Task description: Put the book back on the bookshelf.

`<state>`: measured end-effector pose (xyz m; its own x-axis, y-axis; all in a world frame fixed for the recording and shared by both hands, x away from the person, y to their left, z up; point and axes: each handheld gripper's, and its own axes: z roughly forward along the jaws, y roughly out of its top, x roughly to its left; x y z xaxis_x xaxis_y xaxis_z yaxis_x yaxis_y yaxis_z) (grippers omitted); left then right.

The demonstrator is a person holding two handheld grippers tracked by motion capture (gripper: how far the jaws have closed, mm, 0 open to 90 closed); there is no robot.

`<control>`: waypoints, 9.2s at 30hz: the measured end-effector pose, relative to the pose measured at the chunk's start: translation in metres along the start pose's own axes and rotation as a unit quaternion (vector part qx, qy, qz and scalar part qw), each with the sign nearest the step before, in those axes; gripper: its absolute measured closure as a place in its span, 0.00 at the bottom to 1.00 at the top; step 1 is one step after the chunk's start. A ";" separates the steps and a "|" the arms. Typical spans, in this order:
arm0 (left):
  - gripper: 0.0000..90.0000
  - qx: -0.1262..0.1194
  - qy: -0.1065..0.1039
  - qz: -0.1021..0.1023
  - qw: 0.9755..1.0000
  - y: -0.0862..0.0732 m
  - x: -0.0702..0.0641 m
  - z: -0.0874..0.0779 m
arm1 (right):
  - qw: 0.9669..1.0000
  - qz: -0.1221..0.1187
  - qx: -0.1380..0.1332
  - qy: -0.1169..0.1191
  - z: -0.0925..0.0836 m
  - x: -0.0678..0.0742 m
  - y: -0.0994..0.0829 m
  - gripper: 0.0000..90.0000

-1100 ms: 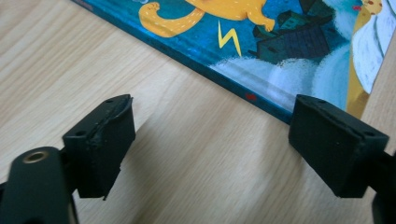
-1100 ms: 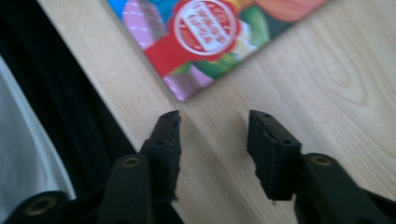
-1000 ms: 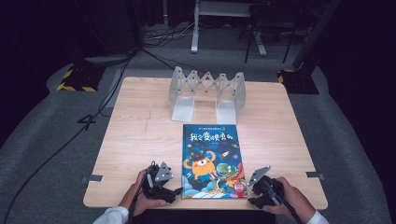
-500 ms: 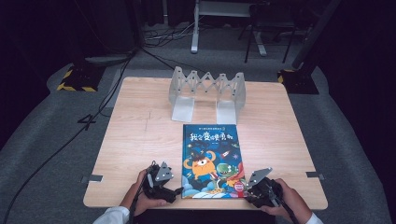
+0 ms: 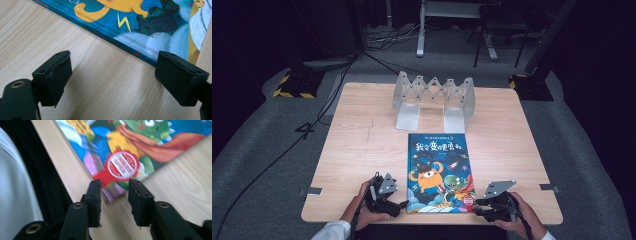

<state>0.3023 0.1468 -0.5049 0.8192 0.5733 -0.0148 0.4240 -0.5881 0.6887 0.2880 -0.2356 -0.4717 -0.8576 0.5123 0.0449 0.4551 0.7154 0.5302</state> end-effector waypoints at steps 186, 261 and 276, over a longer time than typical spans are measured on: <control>0.47 -0.210 -0.117 0.032 0.970 0.093 0.021 -0.018 | 0.959 -0.083 -0.268 -0.039 -0.010 -0.042 0.030 0.54; 0.90 -0.311 -0.061 0.070 0.946 0.098 0.007 -0.007 | 0.943 0.030 -0.296 -0.150 0.006 -0.070 0.048 0.66; 0.90 -0.302 -0.059 0.073 0.949 0.102 0.007 0.000 | 0.943 0.036 -0.298 -0.146 0.007 -0.070 0.047 0.64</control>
<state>0.3518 0.0910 -0.4351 0.9049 0.4220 0.0557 0.0335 -0.2010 0.9790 0.3715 -0.2345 -0.4561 -0.6870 0.7211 -0.0901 0.2197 0.3243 0.9201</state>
